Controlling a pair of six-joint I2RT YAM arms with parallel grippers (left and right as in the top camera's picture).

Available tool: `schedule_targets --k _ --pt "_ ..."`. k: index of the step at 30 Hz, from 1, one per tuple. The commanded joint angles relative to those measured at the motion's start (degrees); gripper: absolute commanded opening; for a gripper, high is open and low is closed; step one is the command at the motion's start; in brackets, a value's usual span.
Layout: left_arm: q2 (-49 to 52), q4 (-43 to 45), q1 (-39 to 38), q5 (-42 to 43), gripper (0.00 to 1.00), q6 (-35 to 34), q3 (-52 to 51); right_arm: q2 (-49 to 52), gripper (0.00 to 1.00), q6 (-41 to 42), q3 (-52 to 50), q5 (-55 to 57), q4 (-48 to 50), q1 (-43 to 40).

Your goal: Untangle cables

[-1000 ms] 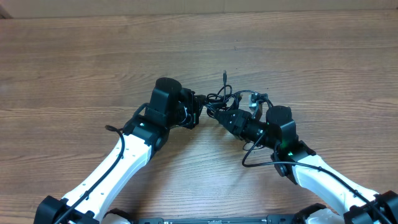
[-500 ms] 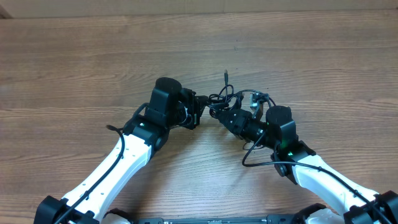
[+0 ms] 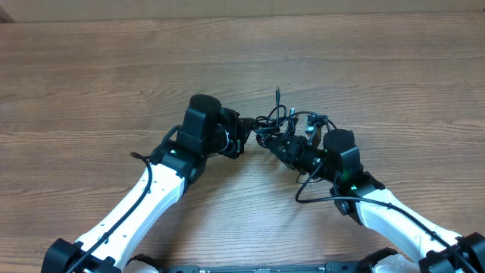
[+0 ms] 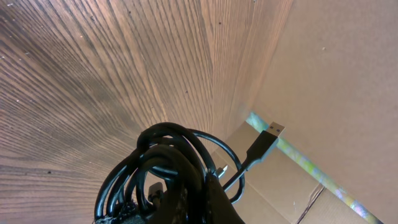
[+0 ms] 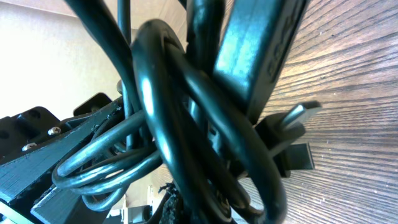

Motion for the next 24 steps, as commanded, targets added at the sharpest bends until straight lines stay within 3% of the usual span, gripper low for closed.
schedule_targets --k 1,12,24 --pt "-0.7 0.2 -0.4 1.7 0.04 1.1 0.5 -0.2 0.04 -0.4 0.5 0.9 0.3 0.0" --pt "-0.7 0.0 -0.4 -9.8 0.04 1.0 0.5 -0.2 0.04 -11.2 0.5 -10.9 0.4 0.0" --pt "-0.7 -0.4 -0.4 -12.3 0.04 1.1 0.5 -0.2 0.04 -25.7 0.5 -21.1 0.5 0.0"
